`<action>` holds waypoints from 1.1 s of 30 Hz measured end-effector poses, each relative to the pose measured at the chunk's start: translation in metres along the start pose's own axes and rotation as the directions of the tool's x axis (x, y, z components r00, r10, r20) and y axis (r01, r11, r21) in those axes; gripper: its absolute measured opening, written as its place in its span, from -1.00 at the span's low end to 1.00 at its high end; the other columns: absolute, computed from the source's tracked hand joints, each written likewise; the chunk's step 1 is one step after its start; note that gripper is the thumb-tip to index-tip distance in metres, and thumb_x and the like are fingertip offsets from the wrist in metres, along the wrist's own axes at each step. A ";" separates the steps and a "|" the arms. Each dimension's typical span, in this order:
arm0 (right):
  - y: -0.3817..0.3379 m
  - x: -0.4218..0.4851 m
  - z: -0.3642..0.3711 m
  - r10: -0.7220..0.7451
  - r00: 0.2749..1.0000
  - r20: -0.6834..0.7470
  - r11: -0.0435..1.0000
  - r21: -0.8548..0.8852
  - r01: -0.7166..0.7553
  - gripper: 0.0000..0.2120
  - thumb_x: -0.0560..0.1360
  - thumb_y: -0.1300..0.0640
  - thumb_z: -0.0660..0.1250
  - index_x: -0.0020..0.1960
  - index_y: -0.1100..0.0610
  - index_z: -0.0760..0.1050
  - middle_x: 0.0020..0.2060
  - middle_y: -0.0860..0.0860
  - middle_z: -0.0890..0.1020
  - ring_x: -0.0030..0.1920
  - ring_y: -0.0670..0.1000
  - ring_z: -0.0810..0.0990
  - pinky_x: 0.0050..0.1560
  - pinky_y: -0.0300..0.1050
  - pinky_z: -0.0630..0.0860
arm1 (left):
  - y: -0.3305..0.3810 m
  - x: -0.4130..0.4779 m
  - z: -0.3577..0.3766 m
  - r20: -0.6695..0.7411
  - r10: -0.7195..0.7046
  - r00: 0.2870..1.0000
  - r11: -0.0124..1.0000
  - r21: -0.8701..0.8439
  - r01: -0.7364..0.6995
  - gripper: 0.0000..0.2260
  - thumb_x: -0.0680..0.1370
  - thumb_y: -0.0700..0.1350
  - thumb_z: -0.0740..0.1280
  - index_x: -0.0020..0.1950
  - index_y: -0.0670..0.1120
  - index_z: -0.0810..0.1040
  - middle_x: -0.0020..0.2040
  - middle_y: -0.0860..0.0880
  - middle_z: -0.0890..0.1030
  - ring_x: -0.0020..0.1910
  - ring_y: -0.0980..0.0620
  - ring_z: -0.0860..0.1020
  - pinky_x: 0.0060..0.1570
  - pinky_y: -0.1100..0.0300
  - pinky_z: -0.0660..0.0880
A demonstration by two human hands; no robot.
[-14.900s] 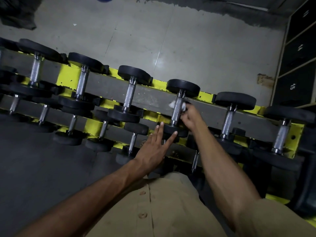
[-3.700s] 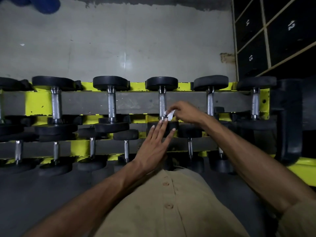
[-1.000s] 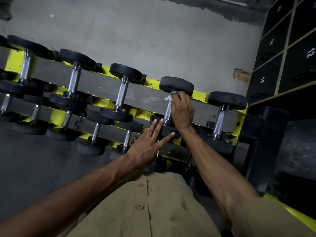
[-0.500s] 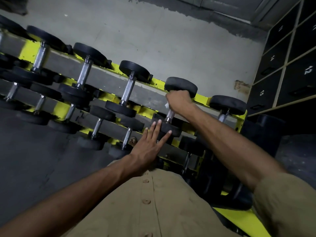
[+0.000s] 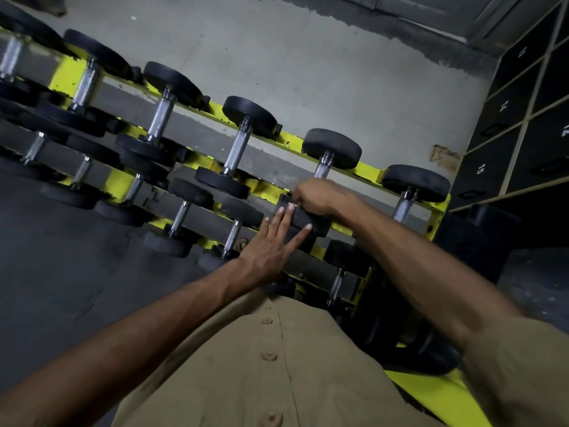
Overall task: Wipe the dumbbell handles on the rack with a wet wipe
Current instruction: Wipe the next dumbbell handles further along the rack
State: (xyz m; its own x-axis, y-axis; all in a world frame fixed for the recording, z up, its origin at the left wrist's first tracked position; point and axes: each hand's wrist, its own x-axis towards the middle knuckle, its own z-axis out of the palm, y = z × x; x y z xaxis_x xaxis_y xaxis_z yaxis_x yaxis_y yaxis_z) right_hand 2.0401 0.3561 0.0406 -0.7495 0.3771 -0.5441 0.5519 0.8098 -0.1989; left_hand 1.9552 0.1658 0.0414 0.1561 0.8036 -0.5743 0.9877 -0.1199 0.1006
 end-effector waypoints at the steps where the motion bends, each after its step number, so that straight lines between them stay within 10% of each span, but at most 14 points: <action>1: 0.009 -0.005 0.011 -0.038 0.996 -0.084 0.999 0.018 0.040 -0.85 0.49 0.18 0.29 -0.06 -0.01 0.60 -0.08 -0.01 0.65 -0.20 0.06 0.55 -0.29 -0.10 0.44 | 0.000 0.000 0.000 0.006 -0.002 1.000 1.000 0.005 0.002 -0.04 0.63 -0.17 0.32 0.65 -0.01 -0.46 0.52 -0.40 -0.53 0.59 -0.41 -0.39 0.61 -0.32 -0.03; 5: 0.026 -0.014 0.031 -0.143 0.951 -0.274 0.988 0.013 0.152 -0.93 0.54 0.02 0.27 -0.08 -0.04 0.52 -0.05 -0.07 0.58 -0.10 0.07 0.62 -0.28 0.02 0.55 | 0.001 -0.001 -0.004 0.022 -0.006 1.000 1.000 0.006 0.006 -0.02 0.63 -0.07 0.35 0.65 -0.01 -0.45 0.54 -0.40 -0.51 0.60 -0.40 -0.38 0.62 -0.30 -0.05; 10: 0.062 -0.013 0.013 0.133 0.805 -0.578 0.990 0.121 -0.077 -0.68 0.54 0.10 0.30 0.24 -0.16 0.60 0.29 -0.19 0.60 0.15 0.01 0.67 -0.15 -0.06 0.63 | 0.001 0.000 -0.008 0.037 -0.012 0.999 1.000 -0.014 0.013 -0.03 0.62 -0.16 0.33 0.66 0.00 -0.43 0.54 -0.38 -0.53 0.59 -0.37 -0.41 0.63 -0.26 -0.11; 16: 0.032 -0.011 0.054 -0.142 0.922 -0.359 0.989 -0.022 0.144 -0.84 0.49 0.18 0.44 0.04 -0.01 0.63 0.04 -0.01 0.60 0.04 0.06 0.58 -0.24 -0.16 0.39 | -0.006 -0.002 -0.007 0.043 0.040 0.998 0.999 0.003 -0.040 -0.03 0.64 -0.11 0.34 0.64 -0.02 -0.46 0.52 -0.40 -0.53 0.58 -0.41 -0.42 0.63 -0.27 -0.08; 19: 0.037 -0.009 0.049 0.083 0.865 -0.496 0.957 0.282 0.069 -0.93 0.49 0.10 0.37 -0.03 -0.02 0.58 0.04 0.00 0.52 0.02 0.09 0.59 -0.16 -0.06 0.54 | -0.009 -0.001 -0.004 0.017 0.051 0.999 0.998 -0.025 -0.051 -0.04 0.64 -0.15 0.31 0.64 0.00 -0.48 0.52 -0.39 -0.55 0.58 -0.40 -0.42 0.64 -0.24 -0.08; 28: 0.008 -0.021 0.079 0.660 0.734 -0.161 0.517 0.806 -0.288 -0.93 0.49 0.23 0.42 -0.10 0.09 0.56 -0.13 -0.02 0.65 -0.13 0.03 0.58 -0.19 -0.15 0.36 | -0.013 0.000 0.005 -0.039 0.099 0.994 0.994 -0.042 -0.101 -0.13 0.65 -0.29 0.18 0.64 -0.01 -0.47 0.51 -0.41 -0.54 0.56 -0.43 -0.42 0.63 -0.25 -0.08; 33: 0.018 0.010 0.081 0.749 0.653 0.109 -0.089 0.994 -0.064 -0.81 0.51 0.31 0.34 -0.14 0.05 0.61 -0.18 0.01 0.68 -0.20 0.00 0.62 -0.09 -0.05 0.60 | -0.019 -0.001 0.005 -0.030 0.118 0.993 0.993 -0.022 -0.118 -0.13 0.63 -0.33 0.16 0.64 -0.02 -0.47 0.50 -0.41 -0.55 0.56 -0.43 -0.42 0.63 -0.27 -0.07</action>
State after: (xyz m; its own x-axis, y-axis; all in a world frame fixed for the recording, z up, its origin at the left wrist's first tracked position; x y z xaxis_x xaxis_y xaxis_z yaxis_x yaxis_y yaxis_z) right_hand 2.0719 0.3383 -0.0341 -0.0361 0.8041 -0.5933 0.3622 -0.5428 -0.7577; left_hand 1.9366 0.1643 0.0360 0.2709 0.8010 -0.5338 0.9617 -0.2012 0.1861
